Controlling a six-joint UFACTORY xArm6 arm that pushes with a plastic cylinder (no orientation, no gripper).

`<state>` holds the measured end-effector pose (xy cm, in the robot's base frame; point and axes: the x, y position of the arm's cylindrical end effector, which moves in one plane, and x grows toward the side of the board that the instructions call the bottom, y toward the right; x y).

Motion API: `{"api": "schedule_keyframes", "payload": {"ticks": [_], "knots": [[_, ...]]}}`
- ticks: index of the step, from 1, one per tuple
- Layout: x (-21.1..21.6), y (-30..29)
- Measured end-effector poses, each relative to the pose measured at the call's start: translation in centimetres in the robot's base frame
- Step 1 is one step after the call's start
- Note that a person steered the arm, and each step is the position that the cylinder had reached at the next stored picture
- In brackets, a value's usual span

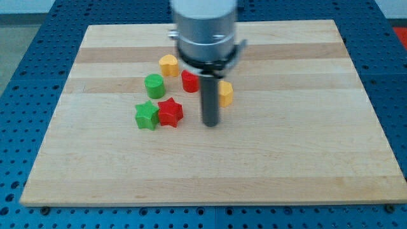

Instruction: Move the yellow hexagon to the bottom center of the board

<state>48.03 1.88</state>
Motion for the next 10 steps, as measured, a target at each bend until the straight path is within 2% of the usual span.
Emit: {"api": "schedule_keyframes", "payload": {"ticks": [1, 2, 3, 5, 7, 9, 10], "knots": [[0.0, 1.2], [-4.1, 2.8], [-11.9, 2.8], [-12.3, 1.2], [-8.8, -2.6], [-0.7, -2.7], [1.8, -2.7]]}}
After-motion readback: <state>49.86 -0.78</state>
